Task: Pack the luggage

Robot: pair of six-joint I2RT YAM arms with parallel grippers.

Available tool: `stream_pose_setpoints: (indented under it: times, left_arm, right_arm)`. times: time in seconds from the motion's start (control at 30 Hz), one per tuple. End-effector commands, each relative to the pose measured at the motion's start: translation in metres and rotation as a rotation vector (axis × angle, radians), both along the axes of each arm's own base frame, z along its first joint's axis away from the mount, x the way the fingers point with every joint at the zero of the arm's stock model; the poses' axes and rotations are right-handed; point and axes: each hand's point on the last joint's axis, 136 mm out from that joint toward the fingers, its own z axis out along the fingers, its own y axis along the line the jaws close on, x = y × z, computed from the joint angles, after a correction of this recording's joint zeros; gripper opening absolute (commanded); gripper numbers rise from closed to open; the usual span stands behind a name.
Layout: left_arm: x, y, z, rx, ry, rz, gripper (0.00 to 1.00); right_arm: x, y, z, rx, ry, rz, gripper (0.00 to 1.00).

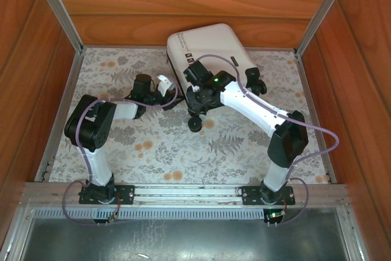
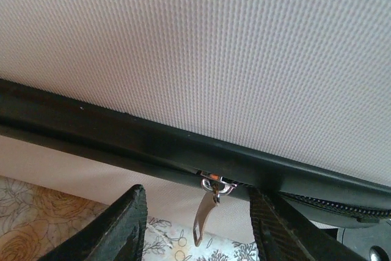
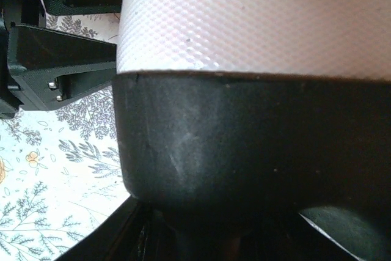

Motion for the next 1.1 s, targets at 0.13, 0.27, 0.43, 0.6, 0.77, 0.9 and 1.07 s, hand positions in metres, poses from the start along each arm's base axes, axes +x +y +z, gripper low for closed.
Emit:
stream_pose_setpoints:
  times: [0.13, 0.27, 0.43, 0.6, 0.77, 0.9, 1.07]
  left_arm:
    - [-0.021, -0.029, 0.005, 0.009, -0.028, -0.017, 0.49]
    - [-0.021, -0.032, -0.002, 0.033, -0.024, 0.031, 0.49]
    - [-0.021, -0.033, -0.009, 0.009, -0.024, 0.067, 0.48]
    - [-0.032, -0.043, -0.011, 0.002, -0.081, 0.052, 0.48]
    - [-0.023, -0.048, -0.013, -0.015, -0.095, 0.068, 0.39]
    - [-0.017, -0.047, -0.009, -0.024, -0.117, 0.089, 0.39]
    - [-0.01, -0.034, -0.006, -0.031, -0.119, 0.132, 0.43]
  right_arm:
    - [0.02, -0.006, 0.041, 0.073, -0.167, 0.019, 0.1]
    - [0.017, -0.014, 0.044, 0.076, -0.19, 0.03, 0.09]
    - [0.015, -0.02, 0.041, 0.065, -0.199, 0.052, 0.08]
    - [0.012, -0.024, 0.041, 0.063, -0.215, 0.072, 0.07]
    - [0.011, -0.026, 0.042, 0.072, -0.218, 0.075, 0.06]
    - [0.01, -0.028, 0.042, 0.068, -0.212, 0.079, 0.06]
    - [0.009, -0.03, 0.044, 0.064, -0.217, 0.079, 0.06]
